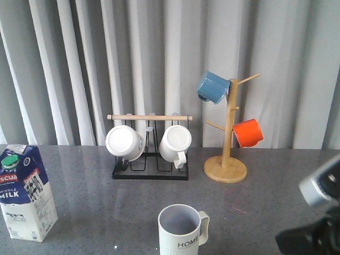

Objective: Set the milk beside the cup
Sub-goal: 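Open the right gripper and withdraw it from the mug, then lower the left gripper over the milk carton top and grasp it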

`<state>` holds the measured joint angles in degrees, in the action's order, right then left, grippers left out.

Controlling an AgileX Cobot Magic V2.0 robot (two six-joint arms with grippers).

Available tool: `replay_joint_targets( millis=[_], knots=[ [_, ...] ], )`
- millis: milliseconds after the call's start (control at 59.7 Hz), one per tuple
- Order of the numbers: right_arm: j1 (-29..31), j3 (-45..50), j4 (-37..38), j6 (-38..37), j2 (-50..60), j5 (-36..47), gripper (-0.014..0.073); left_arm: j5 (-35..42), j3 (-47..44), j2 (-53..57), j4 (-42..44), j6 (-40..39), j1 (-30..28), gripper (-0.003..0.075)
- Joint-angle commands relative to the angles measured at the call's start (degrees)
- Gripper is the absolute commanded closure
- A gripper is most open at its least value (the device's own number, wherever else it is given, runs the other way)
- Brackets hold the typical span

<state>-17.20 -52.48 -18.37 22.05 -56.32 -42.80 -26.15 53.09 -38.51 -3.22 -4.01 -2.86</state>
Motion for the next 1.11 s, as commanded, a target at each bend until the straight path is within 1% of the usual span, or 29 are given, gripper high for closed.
replay_joint_targets(
  millis=[0, 134, 301, 402, 536, 670, 804, 971, 1088],
  knots=[
    [0.2, 5.5, 0.0, 0.8, 7.1, 7.0, 0.0602, 3.7, 2.0, -0.2, -0.2, -0.1, 0.1, 0.0322],
    [0.2, 15.5, 0.6, 0.1, 14.8, 8.6, 0.0602, 2.6, 2.0, -0.2, -0.3, -0.1, 0.1, 0.0322],
    [0.2, 25.1, 0.9, 0.1, 20.3, 8.8, 0.0599, 1.4, 2.1, -0.2, -0.6, 0.1, 0.1, 0.0314],
    [0.2, 28.5, 1.0, 0.0, 21.6, 8.9, 0.0599, 0.9, 2.5, -0.2, -0.6, 0.9, 0.1, 0.0275],
    [0.2, 30.0, 0.9, 0.0, 21.6, 8.9, 0.0598, -4.9, 7.4, -2.2, -0.6, 2.4, 0.1, 0.0202],
    [0.2, 30.0, 0.9, 0.0, 21.6, 8.4, 0.0598, -11.5, 17.7, -7.8, -0.6, 4.9, 0.1, 0.018],
    [0.2, 30.0, 0.9, -0.1, 21.6, 6.7, 0.0598, -22.1, 31.2, -16.5, -0.5, 8.3, 0.1, 0.0181],
    [0.2, 30.0, 0.9, -0.1, 21.6, 7.0, 0.0598, -34.6, 47.9, -29.5, -0.4, 8.3, 0.1, 0.0181],
    [0.2, 30.0, 0.8, -0.1, 21.6, 6.9, 0.0598, -41.2, 56.7, -37.6, 0.3, 8.2, 0.1, 0.0182]
  ],
)
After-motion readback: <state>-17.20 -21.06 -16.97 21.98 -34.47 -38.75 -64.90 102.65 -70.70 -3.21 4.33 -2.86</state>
